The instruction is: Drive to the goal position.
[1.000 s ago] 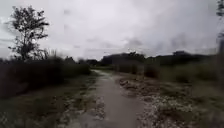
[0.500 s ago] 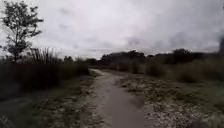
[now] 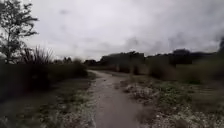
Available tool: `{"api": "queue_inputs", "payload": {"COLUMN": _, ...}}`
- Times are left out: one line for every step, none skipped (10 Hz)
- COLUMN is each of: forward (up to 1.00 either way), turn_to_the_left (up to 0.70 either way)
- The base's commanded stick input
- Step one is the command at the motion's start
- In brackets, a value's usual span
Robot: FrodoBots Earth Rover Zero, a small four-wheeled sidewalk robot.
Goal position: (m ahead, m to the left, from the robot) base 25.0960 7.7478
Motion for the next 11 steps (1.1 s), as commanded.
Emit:
{"api": "queue_inputs", "payload": {"forward": 0.7, "turn_to_the_left": 0.0}}
{"api": "queue_inputs", "payload": {"forward": 0.7, "turn_to_the_left": 0.0}}
{"api": "queue_inputs", "payload": {"forward": 0.7, "turn_to_the_left": 0.0}}
{"api": "queue_inputs", "payload": {"forward": 0.7, "turn_to_the_left": 0.0}}
{"api": "queue_inputs", "payload": {"forward": 0.7, "turn_to_the_left": 0.0}}
{"api": "queue_inputs", "payload": {"forward": 0.7, "turn_to_the_left": 0.0}}
{"api": "queue_inputs", "payload": {"forward": 0.7, "turn_to_the_left": 0.0}}
{"api": "queue_inputs", "payload": {"forward": 0.7, "turn_to_the_left": 0.0}}
{"api": "queue_inputs", "payload": {"forward": 0.7, "turn_to_the_left": 0.0}}
{"api": "queue_inputs", "payload": {"forward": 0.7, "turn_to_the_left": 0.0}}
{"api": "queue_inputs", "payload": {"forward": 0.7, "turn_to_the_left": 0.0}}
